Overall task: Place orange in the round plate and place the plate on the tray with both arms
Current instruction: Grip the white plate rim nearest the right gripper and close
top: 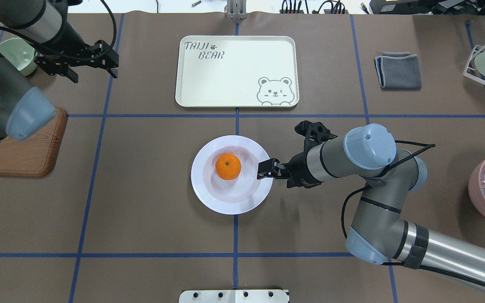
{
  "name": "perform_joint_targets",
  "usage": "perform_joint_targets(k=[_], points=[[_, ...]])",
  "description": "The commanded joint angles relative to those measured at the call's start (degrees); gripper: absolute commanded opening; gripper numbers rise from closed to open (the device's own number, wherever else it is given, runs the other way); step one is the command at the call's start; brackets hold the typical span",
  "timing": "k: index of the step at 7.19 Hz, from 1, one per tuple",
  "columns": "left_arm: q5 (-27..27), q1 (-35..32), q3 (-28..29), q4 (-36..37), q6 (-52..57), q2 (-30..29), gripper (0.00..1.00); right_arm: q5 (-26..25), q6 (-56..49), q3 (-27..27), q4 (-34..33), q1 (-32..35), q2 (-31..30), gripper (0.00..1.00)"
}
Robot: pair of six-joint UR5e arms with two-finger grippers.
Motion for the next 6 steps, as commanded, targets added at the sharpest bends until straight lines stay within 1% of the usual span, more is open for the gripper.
perform_joint_targets(k=[1, 4, 6], points=[[-0.1, -0.7, -0.1, 0.4, 1.5, 0.7, 0.98, -0.2, -0.2, -4.7, 8.4, -0.1, 0.1, 1.0], [0.0, -0.7, -0.1, 0.2, 1.5, 1.3, 0.98, -0.1, 0.0, -5.1, 9.4, -0.1, 1.0, 1.0], [0.0, -0.7, 0.0, 0.2, 1.5, 1.4, 0.98, -1.3, 0.1, -5.2, 9.4, -0.1, 2.1, 1.0]])
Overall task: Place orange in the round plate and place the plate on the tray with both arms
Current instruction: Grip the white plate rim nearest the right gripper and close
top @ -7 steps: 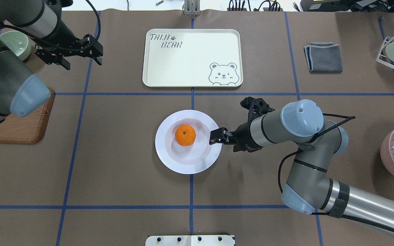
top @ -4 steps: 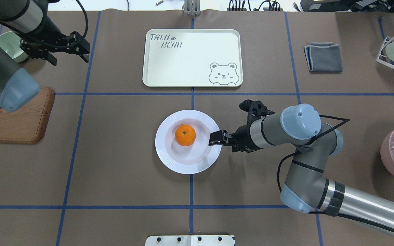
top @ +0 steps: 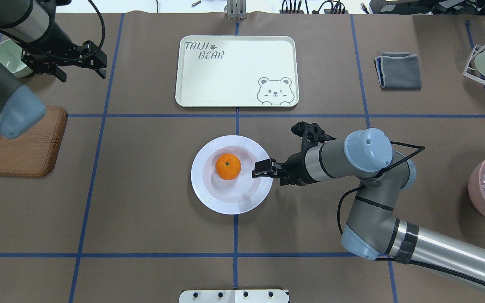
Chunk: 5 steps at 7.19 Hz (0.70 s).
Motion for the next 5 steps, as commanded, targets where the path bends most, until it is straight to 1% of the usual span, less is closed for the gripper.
perform_joint_targets(k=[1, 5], points=[[0.0, 0.1, 0.0, 0.0, 0.0, 0.1, 0.98, -0.8, 0.0, -0.4, 0.1, 0.0, 1.2, 1.0], [0.0, 0.2, 0.1, 0.1, 0.0, 0.1, 0.98, -0.9, 0.0, -2.4, 0.1, -0.4, 2.1, 1.0]])
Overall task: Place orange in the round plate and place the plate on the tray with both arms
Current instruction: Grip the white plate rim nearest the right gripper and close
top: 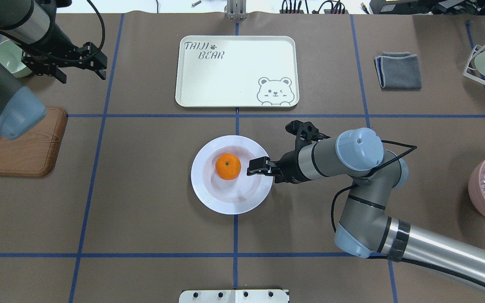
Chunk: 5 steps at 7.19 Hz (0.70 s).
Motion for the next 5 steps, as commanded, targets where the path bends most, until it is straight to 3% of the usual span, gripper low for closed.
perform_joint_targets(k=[1, 5], points=[[0.0, -0.1, -0.1, 0.0, 0.0, 0.0, 0.98, 0.0, 0.0, -0.6, 0.0, -0.1, 0.6, 1.0], [0.0, 0.0, 0.2, -0.1, 0.0, 0.0, 0.98, -1.0, 0.9, -1.3, -0.1, -0.9, 2.3, 1.0]])
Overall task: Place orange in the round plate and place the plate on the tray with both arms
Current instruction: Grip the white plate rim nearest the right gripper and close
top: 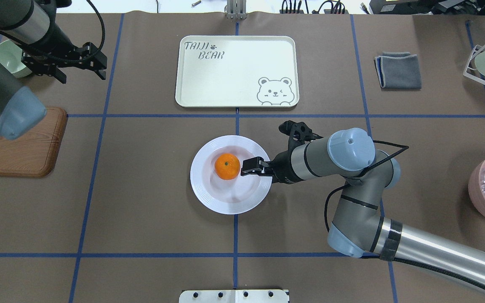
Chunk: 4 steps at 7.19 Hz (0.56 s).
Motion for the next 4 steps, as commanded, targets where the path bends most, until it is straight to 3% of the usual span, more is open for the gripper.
perform_joint_targets(k=[1, 3, 4], points=[[0.0, 0.0, 0.2, 0.0, 0.0, 0.0, 0.98, -0.5, 0.4, -0.1, 0.0, -0.6, 0.6, 1.0], [0.0, 0.0, 0.2, 0.0, 0.0, 0.0, 0.98, -1.3, 0.5, -0.3, -0.1, -1.0, 0.8, 0.99], [0.0, 0.0, 0.2, 0.0, 0.0, 0.0, 0.98, -1.5, 1.2, -0.8, 0.0, -1.0, 1.1, 0.82]])
